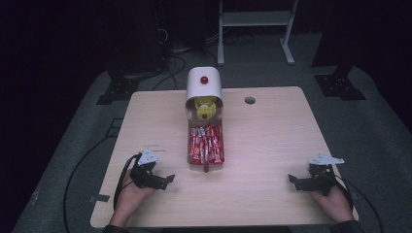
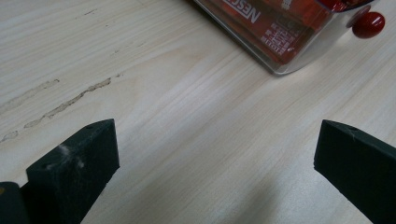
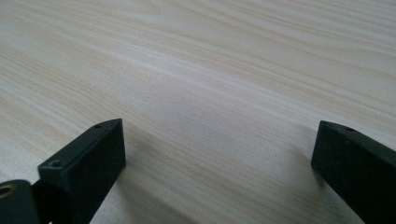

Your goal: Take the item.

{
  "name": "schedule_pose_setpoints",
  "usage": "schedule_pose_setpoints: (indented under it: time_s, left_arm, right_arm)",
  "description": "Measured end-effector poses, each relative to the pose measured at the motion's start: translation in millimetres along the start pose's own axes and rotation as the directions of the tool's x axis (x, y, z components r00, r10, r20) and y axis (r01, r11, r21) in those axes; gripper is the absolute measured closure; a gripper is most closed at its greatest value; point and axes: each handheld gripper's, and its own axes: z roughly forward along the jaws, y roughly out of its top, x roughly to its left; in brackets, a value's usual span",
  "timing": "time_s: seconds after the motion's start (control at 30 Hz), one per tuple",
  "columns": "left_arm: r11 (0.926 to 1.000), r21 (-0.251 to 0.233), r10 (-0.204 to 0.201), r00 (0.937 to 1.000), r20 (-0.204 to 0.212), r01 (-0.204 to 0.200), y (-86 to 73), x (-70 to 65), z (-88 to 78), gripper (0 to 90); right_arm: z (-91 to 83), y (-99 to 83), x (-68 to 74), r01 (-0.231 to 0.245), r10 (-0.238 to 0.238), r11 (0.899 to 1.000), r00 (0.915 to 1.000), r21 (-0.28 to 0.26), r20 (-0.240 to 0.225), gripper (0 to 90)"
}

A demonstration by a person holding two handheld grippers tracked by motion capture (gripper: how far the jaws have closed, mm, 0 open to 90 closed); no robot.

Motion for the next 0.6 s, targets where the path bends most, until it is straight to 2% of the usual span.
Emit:
schedule_pose_setpoints:
  time_s: [0.1,0.2,0.6]
  left_arm:
    - [1.0000,-0.005,-0.008,0.9999,0.008,0.008,1.5,0.8,-0.4,0.0]
    - [1.0000,-0.001,0.001,1.0000,0.005,-0.001,4.1,1.6,-1.3,0.0]
    - [0.9991,-0.041,-0.009,0.9998,0.019,0.010,20.8,3.9,-7.7,0.0]
  right_arm:
    - [0.0,0.0,0.0,0.000,0.000,1.000,1.0000,0.000,0.000,2.0]
    - [0.0,0.0,0.0,0.000,0.000,1.000,1.0000,0.000,0.000,2.0]
    - [0.0,0.0,0.2,-0.002,0.002,1.000,1.0000,0.001,-0.001,2.0]
